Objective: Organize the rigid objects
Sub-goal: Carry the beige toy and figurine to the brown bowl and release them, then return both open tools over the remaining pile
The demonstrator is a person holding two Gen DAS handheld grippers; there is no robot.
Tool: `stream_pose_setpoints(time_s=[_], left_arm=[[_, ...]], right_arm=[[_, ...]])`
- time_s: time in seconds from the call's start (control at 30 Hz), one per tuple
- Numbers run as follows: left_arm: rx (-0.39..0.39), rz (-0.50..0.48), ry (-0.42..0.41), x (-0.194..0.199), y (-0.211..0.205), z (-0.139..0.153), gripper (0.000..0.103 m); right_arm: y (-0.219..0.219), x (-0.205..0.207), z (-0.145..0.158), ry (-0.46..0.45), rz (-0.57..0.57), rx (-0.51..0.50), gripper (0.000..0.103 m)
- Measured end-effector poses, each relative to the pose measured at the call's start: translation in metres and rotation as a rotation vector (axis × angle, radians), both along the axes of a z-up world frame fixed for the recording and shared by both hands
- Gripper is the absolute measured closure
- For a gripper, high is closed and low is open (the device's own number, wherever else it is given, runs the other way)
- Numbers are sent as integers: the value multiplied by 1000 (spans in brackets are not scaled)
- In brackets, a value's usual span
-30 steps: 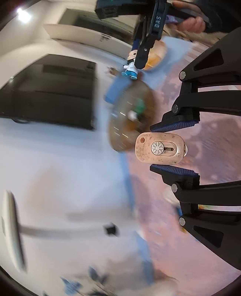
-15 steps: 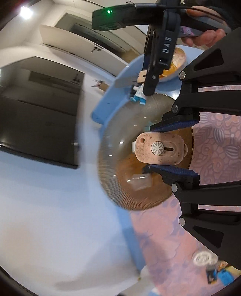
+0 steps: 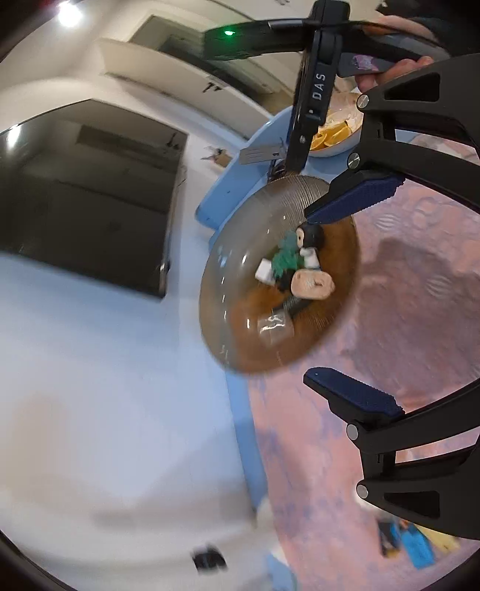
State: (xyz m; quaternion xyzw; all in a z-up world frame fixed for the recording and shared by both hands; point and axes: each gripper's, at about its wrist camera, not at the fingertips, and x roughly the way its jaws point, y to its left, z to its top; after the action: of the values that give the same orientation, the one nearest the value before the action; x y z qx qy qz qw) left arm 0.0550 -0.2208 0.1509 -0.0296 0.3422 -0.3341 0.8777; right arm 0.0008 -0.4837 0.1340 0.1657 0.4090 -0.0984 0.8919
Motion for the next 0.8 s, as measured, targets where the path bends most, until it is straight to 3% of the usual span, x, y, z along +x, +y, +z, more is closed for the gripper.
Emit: stream_pose_setpoints(time_s=[0.13,0.3,0.4,0.43,0.6,0.8], left_arm=[[-49,81,-11,-18,55,15,24],[-79,205,-71,-50,126,38,24],[-96,265,-85,-67,167,40,10],[-88,300,-93,-74,180,36,5],[32,440,-64,-83,218,-11,5],[72,422,73,-75,238,-81,6]], right_arm=[[26,-15,16,-45,71,26,44],[99,-29,46,-118,223,-32,44],[140,-35,50,-149,312,-35,43],[153,-36,46,-150,332,-36,42],[200,-30,-6,-85,407,0,42],[223,-18,-76,-15,436,30,42]])
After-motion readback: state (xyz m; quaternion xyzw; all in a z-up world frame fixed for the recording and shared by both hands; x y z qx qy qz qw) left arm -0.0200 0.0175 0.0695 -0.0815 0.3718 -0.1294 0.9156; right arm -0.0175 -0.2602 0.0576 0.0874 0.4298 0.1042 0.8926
